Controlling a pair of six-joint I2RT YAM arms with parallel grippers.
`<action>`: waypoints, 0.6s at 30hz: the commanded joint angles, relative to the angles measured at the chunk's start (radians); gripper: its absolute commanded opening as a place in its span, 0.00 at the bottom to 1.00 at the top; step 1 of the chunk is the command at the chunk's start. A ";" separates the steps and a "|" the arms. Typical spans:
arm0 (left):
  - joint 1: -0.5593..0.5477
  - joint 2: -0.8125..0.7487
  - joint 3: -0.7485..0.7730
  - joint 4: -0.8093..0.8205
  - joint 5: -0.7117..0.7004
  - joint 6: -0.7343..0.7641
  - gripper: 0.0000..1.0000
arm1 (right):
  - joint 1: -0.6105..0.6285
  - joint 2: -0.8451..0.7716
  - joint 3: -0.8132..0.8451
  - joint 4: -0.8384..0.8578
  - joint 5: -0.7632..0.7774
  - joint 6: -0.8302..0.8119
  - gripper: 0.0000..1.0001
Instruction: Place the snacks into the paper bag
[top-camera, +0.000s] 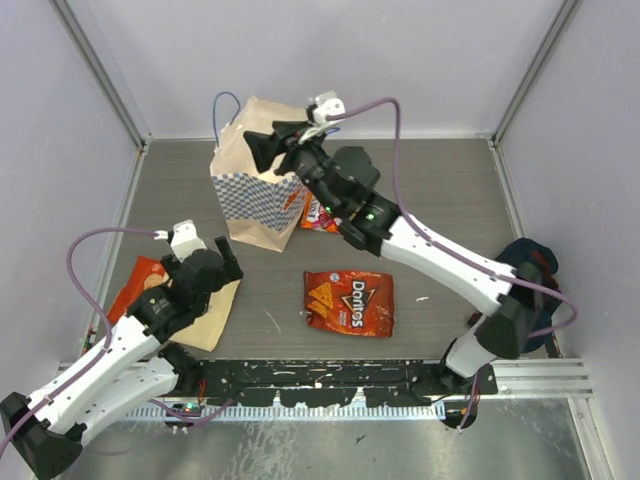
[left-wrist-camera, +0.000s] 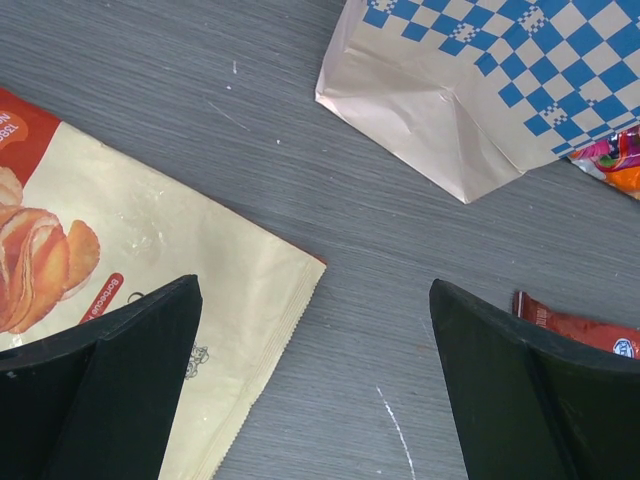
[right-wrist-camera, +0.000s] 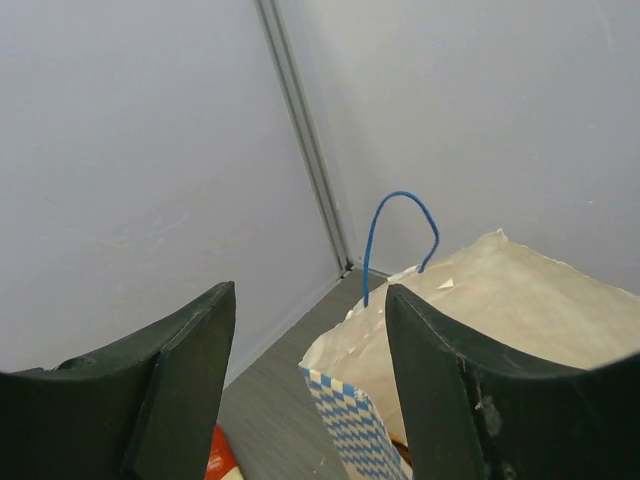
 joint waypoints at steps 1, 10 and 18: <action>-0.002 -0.021 0.010 0.023 -0.036 -0.003 0.98 | 0.002 -0.205 -0.119 -0.054 0.068 0.012 0.66; -0.003 -0.017 0.020 0.019 -0.036 -0.005 0.98 | -0.049 -0.456 -0.479 -0.143 0.265 0.065 0.67; -0.003 -0.004 0.035 -0.001 -0.029 -0.016 0.98 | -0.308 -0.398 -0.672 -0.108 0.143 0.226 0.69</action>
